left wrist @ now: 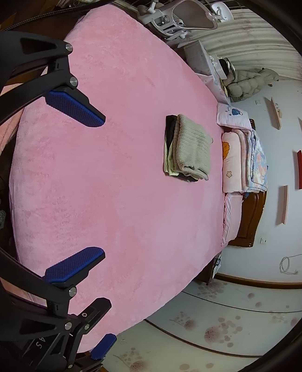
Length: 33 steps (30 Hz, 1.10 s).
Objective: Fold large clothes
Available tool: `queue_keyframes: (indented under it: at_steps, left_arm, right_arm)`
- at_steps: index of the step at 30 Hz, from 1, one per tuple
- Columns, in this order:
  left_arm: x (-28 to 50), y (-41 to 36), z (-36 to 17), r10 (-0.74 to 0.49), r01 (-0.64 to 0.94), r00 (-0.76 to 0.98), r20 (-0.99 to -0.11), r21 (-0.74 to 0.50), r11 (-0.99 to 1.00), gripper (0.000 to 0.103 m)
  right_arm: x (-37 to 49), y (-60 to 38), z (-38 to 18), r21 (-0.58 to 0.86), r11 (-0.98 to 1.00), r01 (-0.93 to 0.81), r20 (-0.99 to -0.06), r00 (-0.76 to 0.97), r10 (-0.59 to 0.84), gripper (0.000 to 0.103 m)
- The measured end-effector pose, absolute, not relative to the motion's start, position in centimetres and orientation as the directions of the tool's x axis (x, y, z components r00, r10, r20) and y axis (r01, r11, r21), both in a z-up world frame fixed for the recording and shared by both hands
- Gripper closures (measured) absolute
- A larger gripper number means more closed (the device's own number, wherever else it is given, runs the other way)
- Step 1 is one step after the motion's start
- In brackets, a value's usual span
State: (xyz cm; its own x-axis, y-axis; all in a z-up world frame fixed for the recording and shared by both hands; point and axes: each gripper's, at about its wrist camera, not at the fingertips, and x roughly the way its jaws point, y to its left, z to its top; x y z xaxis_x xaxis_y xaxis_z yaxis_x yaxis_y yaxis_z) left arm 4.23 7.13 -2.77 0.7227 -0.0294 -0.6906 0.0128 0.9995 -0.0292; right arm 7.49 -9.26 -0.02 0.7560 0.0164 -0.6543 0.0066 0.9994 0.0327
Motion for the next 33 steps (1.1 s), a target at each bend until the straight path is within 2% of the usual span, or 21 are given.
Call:
queue_keyframes:
  at_steps: [33]
  left_arm:
    - [4.86,7.56,-3.3,-0.034,0.004,0.706,-0.708,-0.044,0.999,0.001]
  right_arm:
    - [7.47,-8.4,0.03,0.005,1.0,0.028,-0.67,0.742,-0.017,0.007]
